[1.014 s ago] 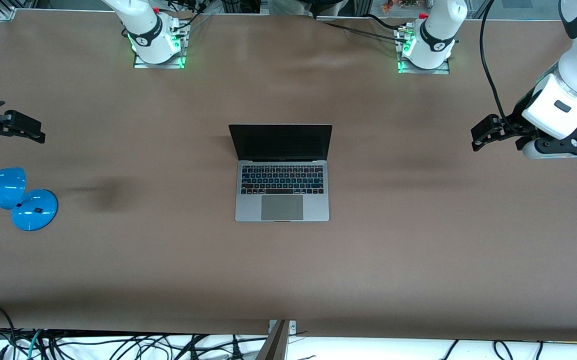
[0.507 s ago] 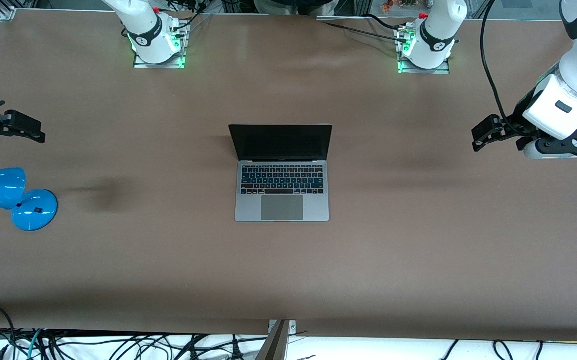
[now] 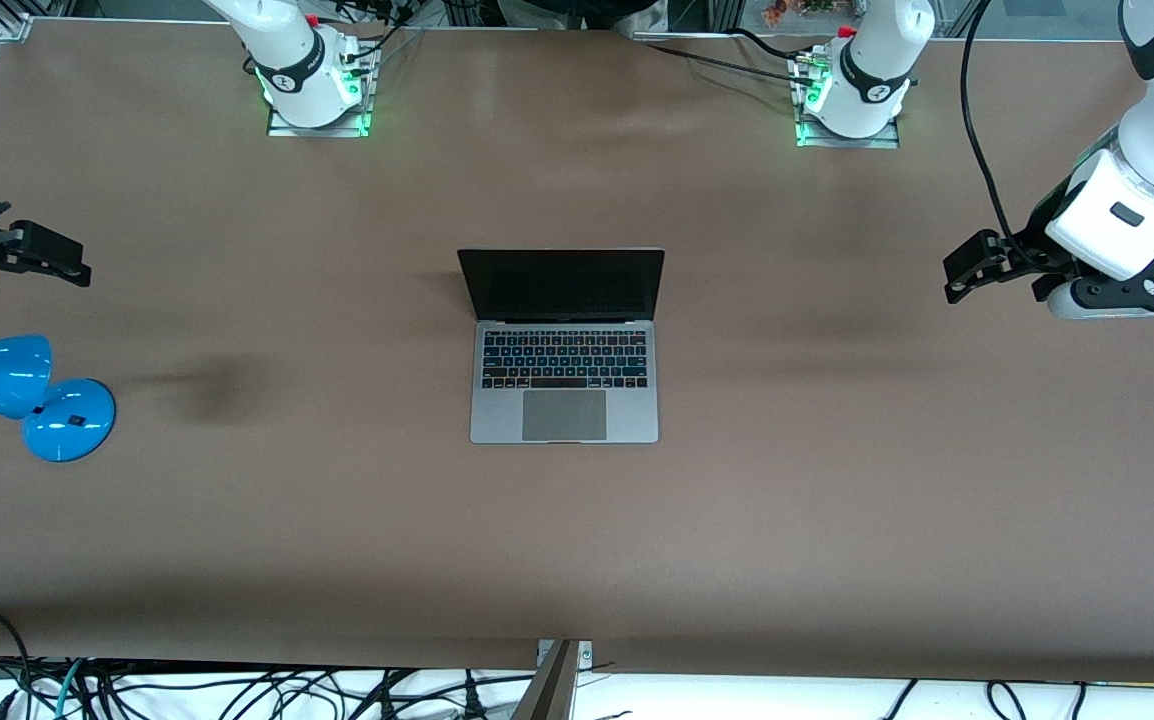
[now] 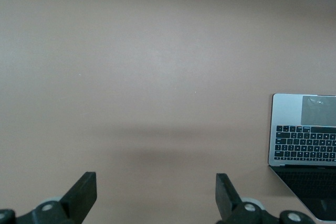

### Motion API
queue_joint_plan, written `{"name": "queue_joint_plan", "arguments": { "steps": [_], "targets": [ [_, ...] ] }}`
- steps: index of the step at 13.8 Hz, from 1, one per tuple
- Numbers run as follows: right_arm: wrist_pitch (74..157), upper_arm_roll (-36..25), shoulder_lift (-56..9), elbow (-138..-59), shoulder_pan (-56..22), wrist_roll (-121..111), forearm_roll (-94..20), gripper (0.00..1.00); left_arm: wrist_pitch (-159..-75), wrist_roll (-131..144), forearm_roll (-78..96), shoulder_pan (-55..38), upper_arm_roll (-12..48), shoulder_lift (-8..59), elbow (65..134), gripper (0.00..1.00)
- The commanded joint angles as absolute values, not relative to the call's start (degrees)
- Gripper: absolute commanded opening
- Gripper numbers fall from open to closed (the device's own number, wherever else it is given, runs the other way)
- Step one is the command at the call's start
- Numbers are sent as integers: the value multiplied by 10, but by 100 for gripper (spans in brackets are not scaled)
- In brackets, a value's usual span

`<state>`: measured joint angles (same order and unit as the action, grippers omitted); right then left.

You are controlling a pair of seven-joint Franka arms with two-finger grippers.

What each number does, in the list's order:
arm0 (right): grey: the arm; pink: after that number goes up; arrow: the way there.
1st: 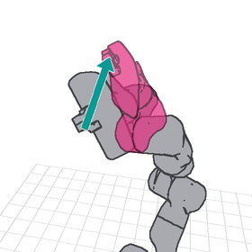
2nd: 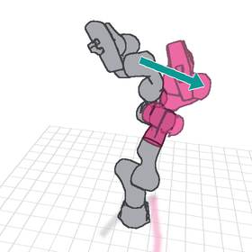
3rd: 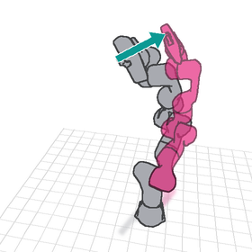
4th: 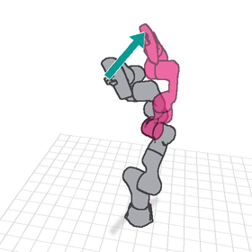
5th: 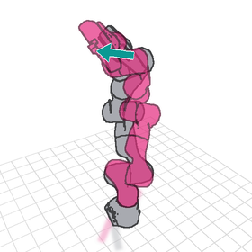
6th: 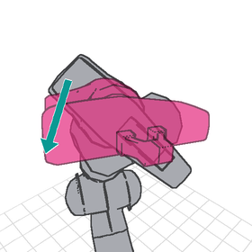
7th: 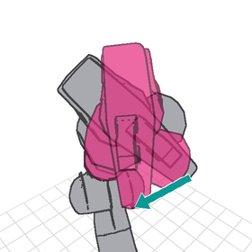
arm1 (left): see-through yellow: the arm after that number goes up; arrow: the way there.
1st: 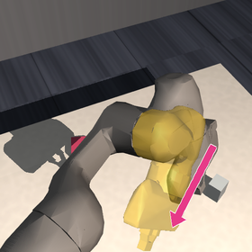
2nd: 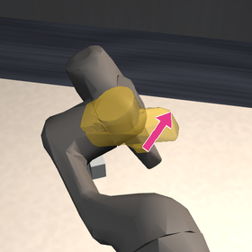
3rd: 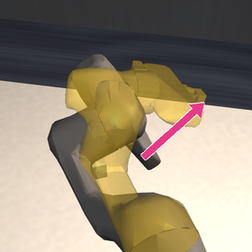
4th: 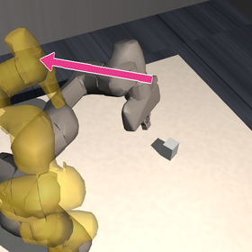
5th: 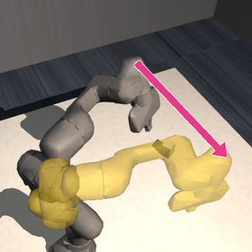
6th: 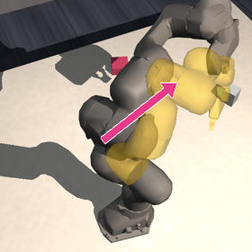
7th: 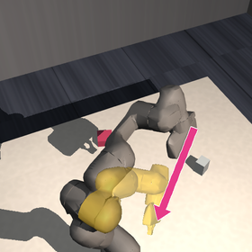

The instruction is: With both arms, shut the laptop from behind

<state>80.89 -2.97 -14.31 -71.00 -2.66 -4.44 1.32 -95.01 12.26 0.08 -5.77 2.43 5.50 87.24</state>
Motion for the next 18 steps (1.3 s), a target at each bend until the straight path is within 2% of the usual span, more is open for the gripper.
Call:
{"name": "queue_joint_plan", "arguments": {
  "steps": [1, 10, 15, 18],
  "targets": [
    [810, -26, -138, -708, -25, -40, 8, 100, -954, 116, 6, -53, 28, 51, 874, 100],
    [811, -25, -134, -709, -30, -43, 9, 100, -954, 122, 4, -52, 32, 42, 884, 100],
    [870, -36, -91, -787, -29, -47, 7, 100, -953, 144, 4, -53, 34, 33, 894, 100],
    [876, -34, -72, -811, -29, -42, 7, 100, -951, 145, 4, -53, 35, 23, 904, 100]
  ]
}}
